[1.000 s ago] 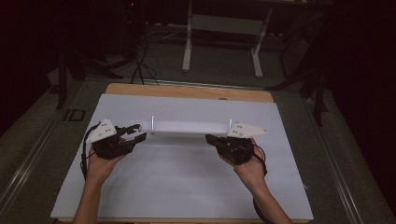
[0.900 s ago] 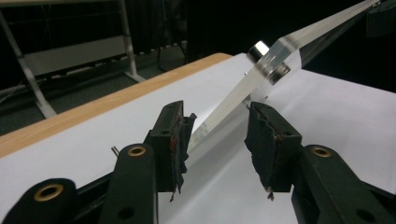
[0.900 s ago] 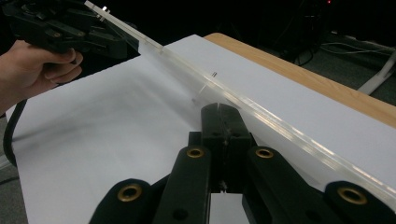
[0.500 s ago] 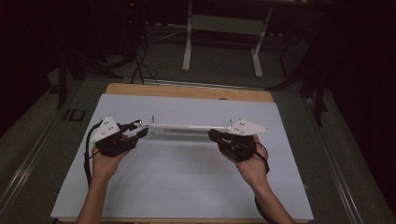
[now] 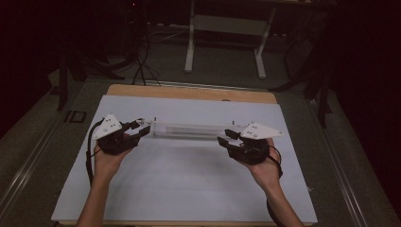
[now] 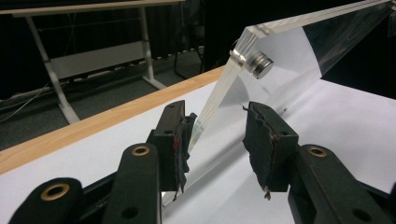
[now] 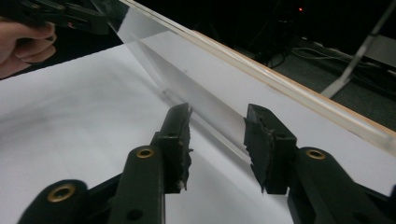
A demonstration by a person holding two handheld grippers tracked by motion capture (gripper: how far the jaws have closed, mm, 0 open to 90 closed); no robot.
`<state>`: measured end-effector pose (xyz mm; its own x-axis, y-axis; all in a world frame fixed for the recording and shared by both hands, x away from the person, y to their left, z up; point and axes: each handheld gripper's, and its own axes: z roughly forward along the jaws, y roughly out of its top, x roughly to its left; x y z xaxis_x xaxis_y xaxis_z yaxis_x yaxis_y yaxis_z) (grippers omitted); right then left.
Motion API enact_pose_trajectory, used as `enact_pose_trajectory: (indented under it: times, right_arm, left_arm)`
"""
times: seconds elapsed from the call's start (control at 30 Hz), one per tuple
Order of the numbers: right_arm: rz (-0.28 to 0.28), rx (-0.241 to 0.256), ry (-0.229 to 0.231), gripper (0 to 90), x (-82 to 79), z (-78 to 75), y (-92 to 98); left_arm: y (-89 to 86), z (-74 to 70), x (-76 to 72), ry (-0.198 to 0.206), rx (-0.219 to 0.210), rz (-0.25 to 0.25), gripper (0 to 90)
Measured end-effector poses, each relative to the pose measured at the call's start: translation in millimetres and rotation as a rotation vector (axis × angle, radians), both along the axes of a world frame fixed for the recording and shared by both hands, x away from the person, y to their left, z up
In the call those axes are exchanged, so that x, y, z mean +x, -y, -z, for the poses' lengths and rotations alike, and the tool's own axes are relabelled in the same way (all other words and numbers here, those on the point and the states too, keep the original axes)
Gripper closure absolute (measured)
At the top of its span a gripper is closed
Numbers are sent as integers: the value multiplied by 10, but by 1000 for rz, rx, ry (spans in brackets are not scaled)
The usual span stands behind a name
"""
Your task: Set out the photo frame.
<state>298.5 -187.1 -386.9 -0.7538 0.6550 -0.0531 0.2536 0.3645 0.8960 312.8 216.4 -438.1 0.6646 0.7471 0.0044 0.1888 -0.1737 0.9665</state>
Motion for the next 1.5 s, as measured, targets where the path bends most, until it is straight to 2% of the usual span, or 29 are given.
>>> enact_pose_trajectory:
  times: [0.13,0.33,1.0,1.27,1.5]
  right_arm:
    - [37,3,-3,598,21,6,95]
    - [90,-31,9,600,41,29,211]
    - [228,-29,5,558,142,31,632]
    - [201,-24,14,511,292,65,624]
    - [210,-10,0,508,405,120,581]
  left_arm:
    - [4,-7,15,-3,-5,-5,589]
    - [6,-24,45,-10,-11,-11,589]
    - [7,-59,97,-24,-9,-15,594]
    - [16,-64,121,-26,-22,-28,593]
    - [22,-69,140,-26,-28,-37,592]
